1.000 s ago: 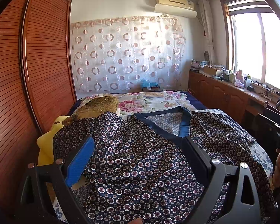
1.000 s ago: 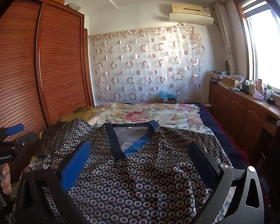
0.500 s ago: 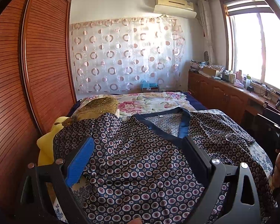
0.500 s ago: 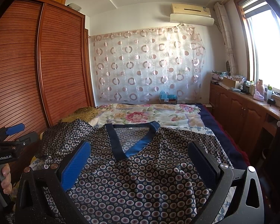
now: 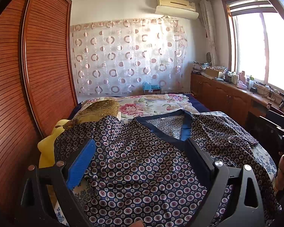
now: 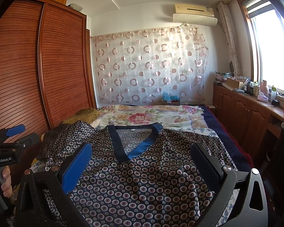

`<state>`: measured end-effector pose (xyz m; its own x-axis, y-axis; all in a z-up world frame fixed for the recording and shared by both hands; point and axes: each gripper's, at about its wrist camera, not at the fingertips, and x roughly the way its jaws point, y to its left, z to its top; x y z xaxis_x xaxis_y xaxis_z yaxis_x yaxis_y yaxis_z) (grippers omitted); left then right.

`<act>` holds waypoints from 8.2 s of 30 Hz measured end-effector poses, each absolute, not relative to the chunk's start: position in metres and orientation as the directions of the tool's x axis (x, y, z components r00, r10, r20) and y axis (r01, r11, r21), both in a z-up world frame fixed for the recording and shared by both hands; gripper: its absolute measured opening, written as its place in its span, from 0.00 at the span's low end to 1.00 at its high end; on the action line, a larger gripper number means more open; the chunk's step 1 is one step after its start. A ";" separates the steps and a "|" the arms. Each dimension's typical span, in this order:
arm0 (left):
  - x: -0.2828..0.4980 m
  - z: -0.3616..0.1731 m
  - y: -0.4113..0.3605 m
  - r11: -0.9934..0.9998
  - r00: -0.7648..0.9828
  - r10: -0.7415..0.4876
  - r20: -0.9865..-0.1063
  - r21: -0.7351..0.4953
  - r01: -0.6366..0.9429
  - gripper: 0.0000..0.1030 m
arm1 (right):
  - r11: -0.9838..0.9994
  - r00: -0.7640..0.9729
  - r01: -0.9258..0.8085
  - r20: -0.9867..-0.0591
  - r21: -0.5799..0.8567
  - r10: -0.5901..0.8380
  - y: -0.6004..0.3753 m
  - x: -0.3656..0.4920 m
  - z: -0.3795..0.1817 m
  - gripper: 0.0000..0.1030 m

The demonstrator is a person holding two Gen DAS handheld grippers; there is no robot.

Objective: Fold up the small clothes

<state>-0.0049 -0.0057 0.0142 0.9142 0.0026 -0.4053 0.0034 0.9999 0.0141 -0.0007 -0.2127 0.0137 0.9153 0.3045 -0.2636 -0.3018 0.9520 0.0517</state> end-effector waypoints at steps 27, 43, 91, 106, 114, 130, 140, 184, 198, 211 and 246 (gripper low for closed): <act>-0.010 0.026 -0.011 1.000 0.917 0.002 -0.399 0.017 0.005 0.92 | 0.950 0.913 -0.309 -0.264 0.051 0.311 -0.214 0.001 0.012 1.00; 0.022 -0.003 0.011 1.000 0.932 0.014 -0.363 -0.015 -0.021 0.92 | 0.945 0.899 -0.325 -0.295 0.047 0.324 -0.199 0.017 0.007 1.00; 0.080 -0.129 0.220 0.949 0.642 -0.120 -0.758 -0.277 -0.150 0.30 | 0.756 0.612 -0.654 -0.602 -0.021 0.513 -0.079 0.197 -0.045 1.00; 0.091 -0.009 0.135 0.988 0.807 -0.151 -0.571 -0.117 0.102 0.03 | 0.781 0.649 -0.624 -0.576 -0.029 0.497 -0.095 0.177 -0.039 1.00; 0.100 0.010 0.064 0.940 0.745 -0.330 -0.579 -0.135 0.312 0.04 | 0.836 0.701 -0.549 -0.549 -0.009 0.455 -0.134 0.171 -0.027 1.00; 0.055 -0.016 0.135 0.997 0.795 -0.078 -0.602 -0.054 0.057 0.78 | 0.724 0.582 -0.689 -0.584 0.015 0.566 -0.088 0.185 -0.022 0.87; 0.040 -0.048 0.186 0.991 0.780 -0.008 -0.625 -0.108 -0.076 0.78 | 0.508 0.399 -0.861 -0.631 -0.008 0.665 0.018 0.203 -0.030 0.71; 0.153 -0.051 0.045 0.983 0.786 -0.184 -0.590 -0.113 0.145 0.78 | 0.865 0.769 -0.492 -0.512 -0.095 0.381 -0.132 0.269 -0.020 0.73; 0.193 -0.080 -0.105 0.881 0.640 -0.368 -0.674 -0.034 0.471 0.78 | 0.987 0.761 -0.150 -0.644 -0.053 0.081 -0.298 0.257 -0.093 0.73; 0.199 -0.104 -0.148 0.829 0.520 -0.345 -0.781 0.007 0.559 0.79 | 0.990 0.665 -0.097 -0.734 0.098 0.138 -0.353 0.268 -0.141 0.51; 0.198 -0.094 -0.146 0.834 0.545 -0.380 -0.747 -0.023 0.551 1.00 | 0.952 0.755 -0.304 -0.615 -0.023 0.226 -0.282 0.250 -0.075 0.01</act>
